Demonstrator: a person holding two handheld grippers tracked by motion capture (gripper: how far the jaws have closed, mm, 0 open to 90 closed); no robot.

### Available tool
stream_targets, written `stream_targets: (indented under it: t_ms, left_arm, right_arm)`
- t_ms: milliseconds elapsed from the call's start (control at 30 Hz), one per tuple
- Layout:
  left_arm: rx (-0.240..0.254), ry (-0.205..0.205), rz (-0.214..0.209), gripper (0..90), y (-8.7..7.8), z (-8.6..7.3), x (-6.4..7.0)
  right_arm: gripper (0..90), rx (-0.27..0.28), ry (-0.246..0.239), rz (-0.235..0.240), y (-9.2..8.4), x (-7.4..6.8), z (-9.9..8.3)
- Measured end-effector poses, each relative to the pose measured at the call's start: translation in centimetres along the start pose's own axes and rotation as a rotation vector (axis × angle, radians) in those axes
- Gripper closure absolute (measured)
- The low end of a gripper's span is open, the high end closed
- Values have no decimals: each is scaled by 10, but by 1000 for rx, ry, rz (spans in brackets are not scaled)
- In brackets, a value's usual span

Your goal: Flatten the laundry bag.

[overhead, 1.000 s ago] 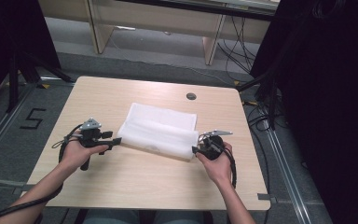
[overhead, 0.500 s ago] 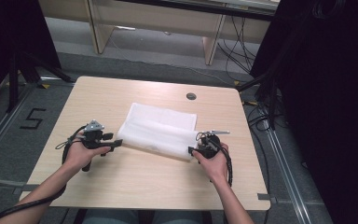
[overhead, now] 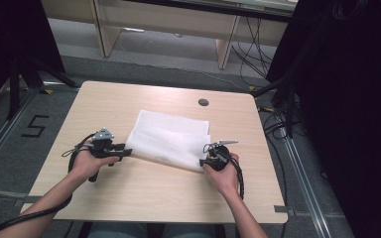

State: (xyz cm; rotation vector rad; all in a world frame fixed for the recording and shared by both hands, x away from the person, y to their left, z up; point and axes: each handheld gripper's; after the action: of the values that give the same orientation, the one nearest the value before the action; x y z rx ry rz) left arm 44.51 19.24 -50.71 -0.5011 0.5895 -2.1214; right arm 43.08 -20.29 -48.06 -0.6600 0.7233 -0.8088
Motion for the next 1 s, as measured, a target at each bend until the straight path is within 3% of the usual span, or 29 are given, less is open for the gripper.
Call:
stream_targets:
  t_ms: [167, 200, 267, 333, 433, 533, 567, 633, 667, 733, 767, 867, 1000]
  left_arm:
    - [-32, 17, 14, 712, -1, -2, 4]
    - [-59, 41, 15, 732, -3, -1, 4]
    - [-63, 28, 14, 785, -3, -1, 6]
    - [-92, 78, 29, 808, -5, 0, 9]
    - [-107, 83, 41, 840, -7, 1, 14]
    - [-112, 81, 38, 863, -8, 2, 15]
    - [-123, 88, 34, 869, -10, 2, 16]
    - [-126, 82, 37, 873, -12, 1, 18]
    - [-134, 90, 35, 875, -14, 1, 18]
    - [-133, 87, 31, 883, -16, 0, 19]
    - [-137, 83, 31, 886, -17, 0, 19]
    - [-143, 85, 22, 889, -22, -2, 19]
    - [-144, 90, 7, 890, -28, -4, 20]
  right_arm:
    - [832, -16, -3, 23, -1, -1, -1]
    - [835, -14, 7, 26, -1, -1, -1]
    - [839, -3, -14, 20, -1, 0, -2]
    - [842, -16, 15, 43, -3, -2, -3]
    - [845, -15, 19, 45, -4, -2, -4]
    - [845, 1, 31, 50, -5, -4, -5]
    - [845, -4, 28, 9, -6, -7, -6]
    - [844, -23, 2, 0, -8, -7, -7]
    - [845, -1, 13, -3, -7, -8, -8]
    - [844, -31, 35, 16, -10, -11, -9]
    - [845, -12, 3, 11, -9, -10, -11]
    - [844, 2, 16, 31, -10, -12, -13]
    - [841, -41, 3, 27, -16, -14, -14]
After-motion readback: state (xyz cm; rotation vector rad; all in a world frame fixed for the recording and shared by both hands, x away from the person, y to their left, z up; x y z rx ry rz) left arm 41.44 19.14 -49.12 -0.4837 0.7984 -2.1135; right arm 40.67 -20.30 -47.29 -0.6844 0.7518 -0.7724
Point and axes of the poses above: each handheld gripper's, and its own axes: y roughly forward along the jaws, z roughly out of its top, x roughly to its right, and after that the axes turned 7 degrees about z, right-handed
